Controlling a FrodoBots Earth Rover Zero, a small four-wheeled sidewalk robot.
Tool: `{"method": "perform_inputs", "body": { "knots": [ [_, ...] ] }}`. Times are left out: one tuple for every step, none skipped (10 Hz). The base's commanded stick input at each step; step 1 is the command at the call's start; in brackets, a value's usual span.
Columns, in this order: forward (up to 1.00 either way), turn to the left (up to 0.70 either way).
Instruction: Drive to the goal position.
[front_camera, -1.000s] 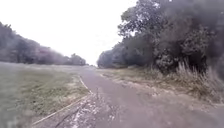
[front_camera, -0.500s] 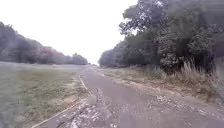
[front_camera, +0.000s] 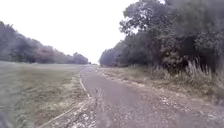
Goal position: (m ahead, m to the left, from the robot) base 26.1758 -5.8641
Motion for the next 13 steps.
{"method": "perform_inputs", "body": {
  "knots": [
    [0.45, 0.0],
    [0.45, 0.0],
    [0.45, 0.23],
    [0.45, 0.25],
    [0.45, 0.27],
    [0.45, 0.15],
    [0.45, 0.03],
    [0.45, 0.0],
    [0.45, 0.0],
    [0.45, 0.0],
    [0.45, 0.0],
    [0.45, 0.0],
    [0.45, 0.0]
  ]
}}
